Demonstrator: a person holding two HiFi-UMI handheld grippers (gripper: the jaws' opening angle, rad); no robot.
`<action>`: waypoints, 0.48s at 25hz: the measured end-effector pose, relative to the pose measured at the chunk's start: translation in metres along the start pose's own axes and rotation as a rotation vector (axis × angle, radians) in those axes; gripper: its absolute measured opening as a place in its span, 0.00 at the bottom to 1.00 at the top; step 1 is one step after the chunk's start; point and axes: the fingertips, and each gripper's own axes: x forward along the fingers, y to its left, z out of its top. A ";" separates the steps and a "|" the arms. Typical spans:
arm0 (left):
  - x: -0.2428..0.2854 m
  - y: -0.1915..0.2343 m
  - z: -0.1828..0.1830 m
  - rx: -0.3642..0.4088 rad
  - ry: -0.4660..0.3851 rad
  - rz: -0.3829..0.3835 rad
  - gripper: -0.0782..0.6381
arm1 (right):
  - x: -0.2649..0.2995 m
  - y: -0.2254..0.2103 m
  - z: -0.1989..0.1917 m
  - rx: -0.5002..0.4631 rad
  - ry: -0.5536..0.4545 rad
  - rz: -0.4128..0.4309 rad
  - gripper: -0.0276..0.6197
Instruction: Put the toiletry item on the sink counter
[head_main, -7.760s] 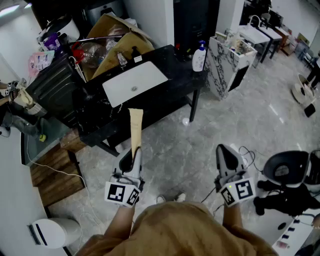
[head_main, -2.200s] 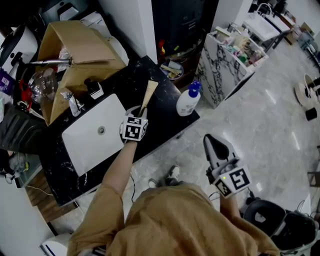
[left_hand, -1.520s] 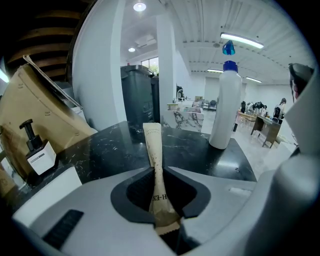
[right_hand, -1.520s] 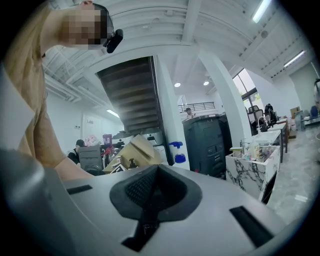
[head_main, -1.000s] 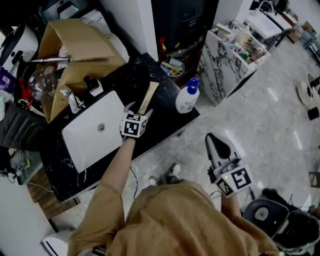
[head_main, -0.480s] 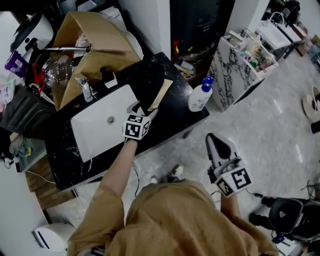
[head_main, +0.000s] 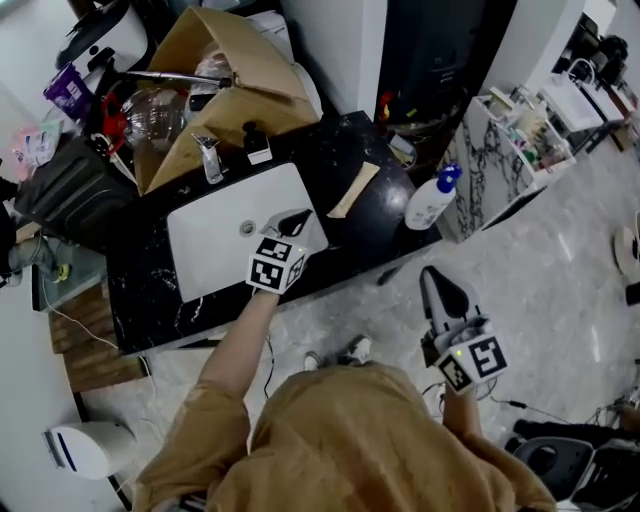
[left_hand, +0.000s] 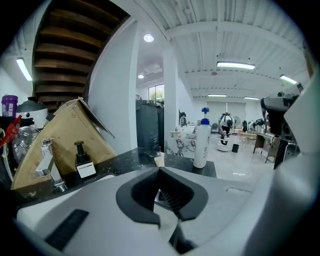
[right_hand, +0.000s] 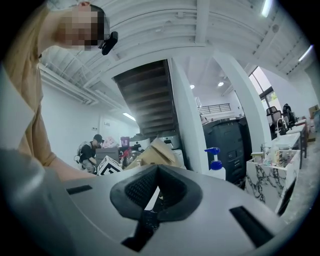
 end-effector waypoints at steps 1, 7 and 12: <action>-0.008 0.000 0.002 -0.005 -0.014 -0.002 0.12 | 0.001 0.003 -0.001 0.000 0.002 0.006 0.05; -0.068 0.007 0.027 -0.028 -0.141 0.022 0.11 | 0.011 0.017 0.000 -0.005 -0.004 0.036 0.05; -0.129 0.023 0.061 -0.013 -0.263 0.087 0.11 | 0.019 0.020 0.010 -0.021 -0.024 0.044 0.05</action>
